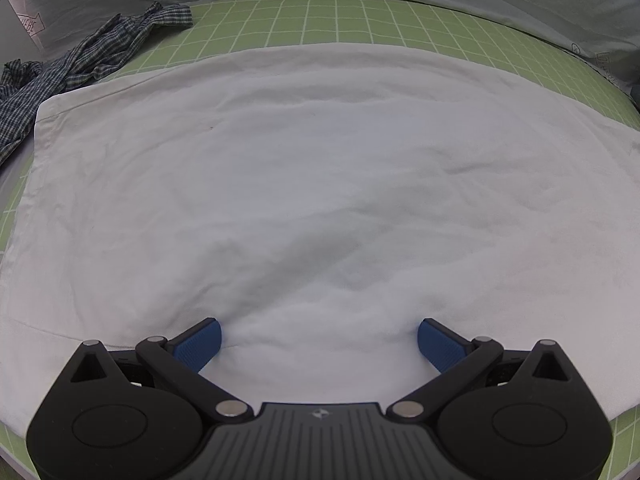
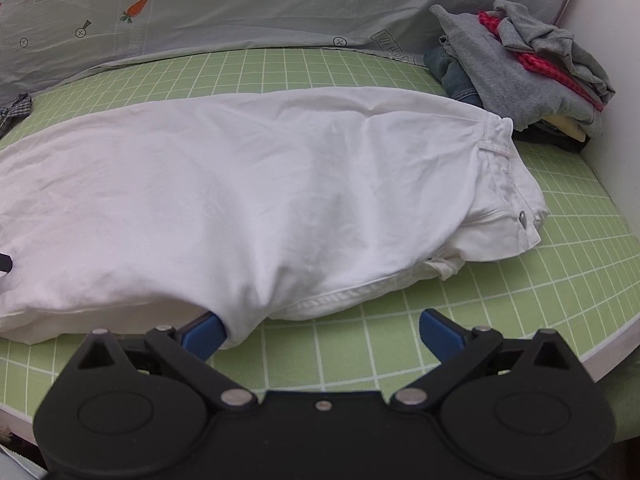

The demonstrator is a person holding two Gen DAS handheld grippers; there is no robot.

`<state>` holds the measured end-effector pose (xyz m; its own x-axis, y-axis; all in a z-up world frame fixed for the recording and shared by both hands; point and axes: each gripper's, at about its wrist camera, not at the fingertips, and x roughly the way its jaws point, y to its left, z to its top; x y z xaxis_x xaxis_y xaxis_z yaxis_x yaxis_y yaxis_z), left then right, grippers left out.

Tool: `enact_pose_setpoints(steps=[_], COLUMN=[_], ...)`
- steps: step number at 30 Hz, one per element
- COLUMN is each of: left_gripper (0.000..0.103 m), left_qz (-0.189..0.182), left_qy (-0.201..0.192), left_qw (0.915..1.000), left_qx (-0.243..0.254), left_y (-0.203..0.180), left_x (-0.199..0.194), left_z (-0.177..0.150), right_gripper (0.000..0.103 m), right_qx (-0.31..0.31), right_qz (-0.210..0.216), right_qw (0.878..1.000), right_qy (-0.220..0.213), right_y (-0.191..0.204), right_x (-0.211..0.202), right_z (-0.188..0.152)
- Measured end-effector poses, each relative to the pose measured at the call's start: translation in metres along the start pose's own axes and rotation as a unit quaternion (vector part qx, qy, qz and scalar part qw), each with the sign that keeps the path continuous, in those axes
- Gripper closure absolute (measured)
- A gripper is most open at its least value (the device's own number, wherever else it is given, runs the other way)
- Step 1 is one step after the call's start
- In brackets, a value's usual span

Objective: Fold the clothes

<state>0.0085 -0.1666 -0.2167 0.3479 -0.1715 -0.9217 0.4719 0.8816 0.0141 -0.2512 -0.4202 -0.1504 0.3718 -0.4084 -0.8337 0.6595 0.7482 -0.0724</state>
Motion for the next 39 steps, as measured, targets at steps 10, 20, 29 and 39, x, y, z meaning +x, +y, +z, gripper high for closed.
enact_pose_setpoints(steps=[10,20,29,39], left_gripper=[0.000,0.000,0.000,0.000], left_qz=[-0.003,-0.004,0.003,0.009], left_qy=[0.001,0.000,0.017,0.024], left_qw=[1.0000,0.9999,0.9998,0.9995], left_qx=[0.009,0.011,-0.005,-0.018], left_y=[0.006,0.006,0.004,0.003], left_x=[0.001,0.003,0.003,0.002], left_z=[0.001,0.002,0.008,0.010], right_gripper=[0.000,0.000,0.001,0.068], right_qx=[0.111,0.322,0.432,0.454], right_qz=[0.022,0.048,0.029,0.022], right_qw=[0.993,0.942,0.898,0.886], right_qy=[-0.042,-0.083,-0.081,-0.088], right_y=[-0.032,-0.108,-0.155,-0.182], right_x=[-0.022,0.018,0.088,0.109], right_z=[0.000,0.003,0.016,0.037])
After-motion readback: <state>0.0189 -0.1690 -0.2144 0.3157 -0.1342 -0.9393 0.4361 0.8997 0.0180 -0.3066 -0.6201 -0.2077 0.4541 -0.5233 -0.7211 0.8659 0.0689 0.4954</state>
